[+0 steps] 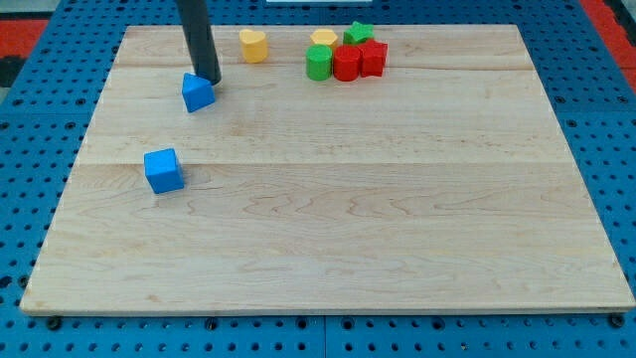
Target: Place the heart to the top of the triangle
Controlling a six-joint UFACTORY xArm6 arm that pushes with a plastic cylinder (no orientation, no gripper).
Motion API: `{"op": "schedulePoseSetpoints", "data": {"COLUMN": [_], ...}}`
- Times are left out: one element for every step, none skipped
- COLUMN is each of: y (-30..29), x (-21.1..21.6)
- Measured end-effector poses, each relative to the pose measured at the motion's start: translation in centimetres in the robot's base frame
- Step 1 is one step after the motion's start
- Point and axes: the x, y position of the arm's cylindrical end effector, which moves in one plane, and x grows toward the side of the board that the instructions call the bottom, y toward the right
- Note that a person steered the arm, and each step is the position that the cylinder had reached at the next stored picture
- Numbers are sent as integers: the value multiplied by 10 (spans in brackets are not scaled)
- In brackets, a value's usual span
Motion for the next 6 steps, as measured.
{"op": "schedulePoseSetpoints", "data": {"y": [-8,-14,39,104,126,76], "x": [-3,-62,-116,-110,-81,-82]}}
